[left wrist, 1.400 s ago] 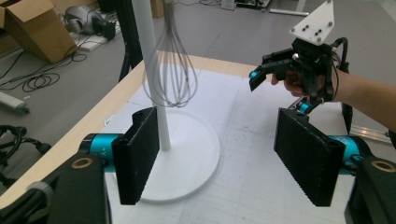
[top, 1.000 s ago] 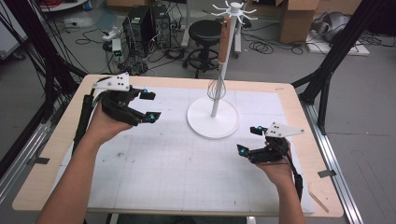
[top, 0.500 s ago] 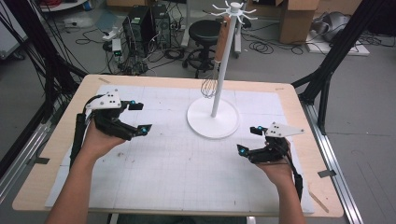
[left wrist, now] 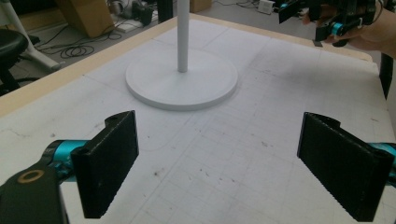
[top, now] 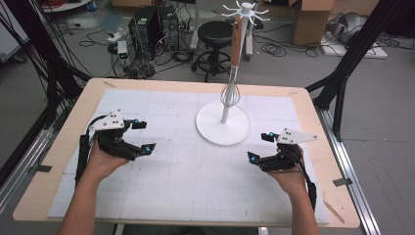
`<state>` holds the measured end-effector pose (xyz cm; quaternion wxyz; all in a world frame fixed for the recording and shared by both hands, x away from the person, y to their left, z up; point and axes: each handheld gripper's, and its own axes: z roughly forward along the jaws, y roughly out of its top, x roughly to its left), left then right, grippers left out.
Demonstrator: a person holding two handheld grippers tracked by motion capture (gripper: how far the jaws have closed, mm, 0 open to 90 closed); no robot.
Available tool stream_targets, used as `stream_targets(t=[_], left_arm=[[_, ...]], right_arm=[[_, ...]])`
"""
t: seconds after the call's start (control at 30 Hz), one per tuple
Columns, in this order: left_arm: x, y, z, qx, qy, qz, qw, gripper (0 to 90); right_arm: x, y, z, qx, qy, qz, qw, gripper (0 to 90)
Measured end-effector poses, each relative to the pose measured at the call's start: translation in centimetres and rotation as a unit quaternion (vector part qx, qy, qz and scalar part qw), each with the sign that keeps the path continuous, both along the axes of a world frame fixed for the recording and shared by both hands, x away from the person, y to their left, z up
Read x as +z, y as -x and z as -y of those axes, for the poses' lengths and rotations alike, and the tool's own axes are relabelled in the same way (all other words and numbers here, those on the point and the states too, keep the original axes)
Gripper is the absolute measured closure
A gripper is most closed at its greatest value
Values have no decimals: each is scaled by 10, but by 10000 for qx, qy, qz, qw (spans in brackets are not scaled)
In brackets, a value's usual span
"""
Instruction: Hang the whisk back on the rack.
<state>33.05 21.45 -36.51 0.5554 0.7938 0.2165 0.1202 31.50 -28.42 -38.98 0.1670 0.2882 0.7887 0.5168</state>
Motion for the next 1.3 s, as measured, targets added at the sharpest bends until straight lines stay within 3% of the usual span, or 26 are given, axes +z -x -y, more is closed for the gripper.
stream_targets(t=[0.33,0.8,0.9,1.1,1.3], left_arm=[[-17,3,-4,57,39,-69,10000,129],[-20,2,-2,-9,186,-126,9997,114],[-22,1,0,127,147,-95,9998,75],[-28,-1,3,30,54,-175,9998,60],[-29,0,5,1,104,-167,9998,60]], right_arm=[[1,1,1,15,-25,33,10000,101],[0,1,1,40,-2,-14,10000,100],[-1,0,1,46,-5,-17,10000,101],[-1,0,0,54,10,-29,10000,101],[-1,1,-2,88,93,-3,9999,100]])
